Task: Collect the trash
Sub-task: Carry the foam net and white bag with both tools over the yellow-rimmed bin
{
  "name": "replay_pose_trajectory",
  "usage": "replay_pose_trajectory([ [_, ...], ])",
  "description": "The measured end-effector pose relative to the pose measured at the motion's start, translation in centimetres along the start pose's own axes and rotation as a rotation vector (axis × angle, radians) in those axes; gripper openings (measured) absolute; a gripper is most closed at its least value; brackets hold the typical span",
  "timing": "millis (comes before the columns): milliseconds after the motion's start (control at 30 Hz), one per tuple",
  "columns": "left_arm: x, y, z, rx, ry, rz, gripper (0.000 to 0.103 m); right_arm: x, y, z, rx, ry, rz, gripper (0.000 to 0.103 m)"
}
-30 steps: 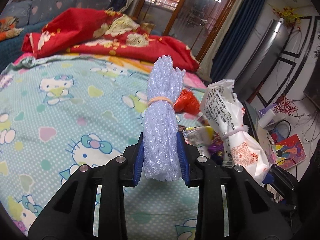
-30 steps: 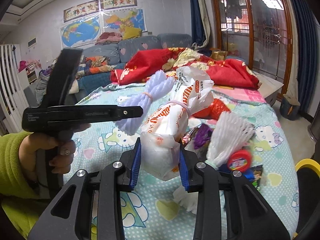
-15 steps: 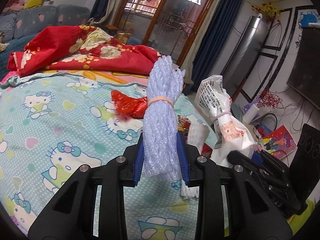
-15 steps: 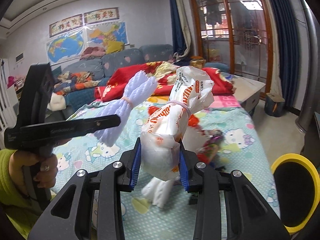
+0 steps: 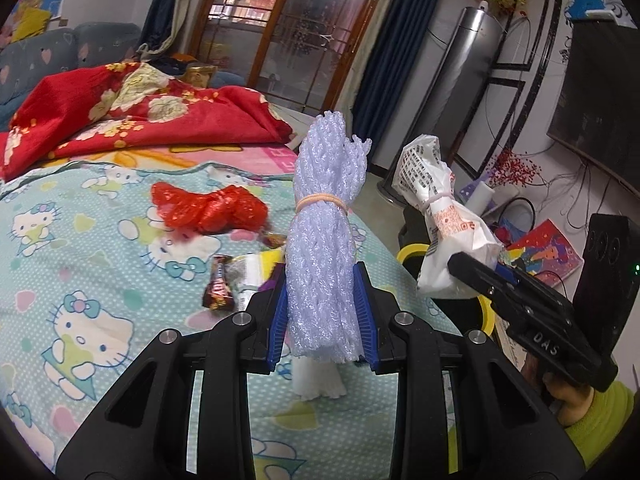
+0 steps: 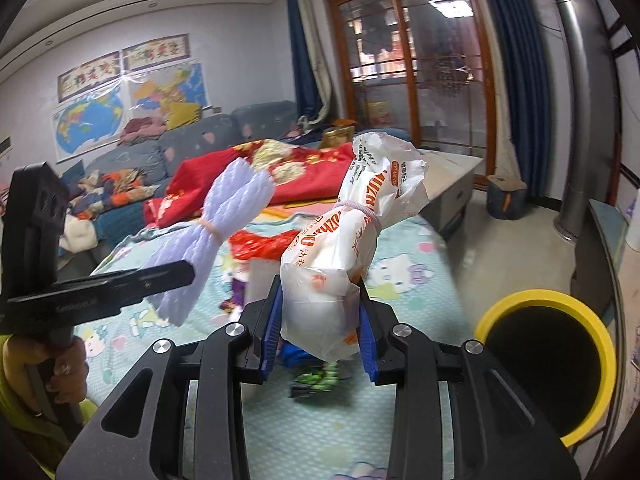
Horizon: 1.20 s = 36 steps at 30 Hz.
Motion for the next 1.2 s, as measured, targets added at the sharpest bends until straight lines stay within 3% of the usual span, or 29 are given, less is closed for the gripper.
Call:
replay_pose_trajectory([
  [1200,-13.7,-8.8,-0.6,0.101,-0.189,-0.17,0.024,-16.0,3.9,-2.9,0.011,-0.233,-0.276,0.032],
])
Point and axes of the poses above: each gripper's, at about its wrist camera, not at the fingertips, and y roughly against the way its jaws point, x to its left, z to its top, the point moved 10 cm from there along -y, roughly the way its jaws point, and after that the axes turned 4 degrees about -y, right-handed, at the moved point
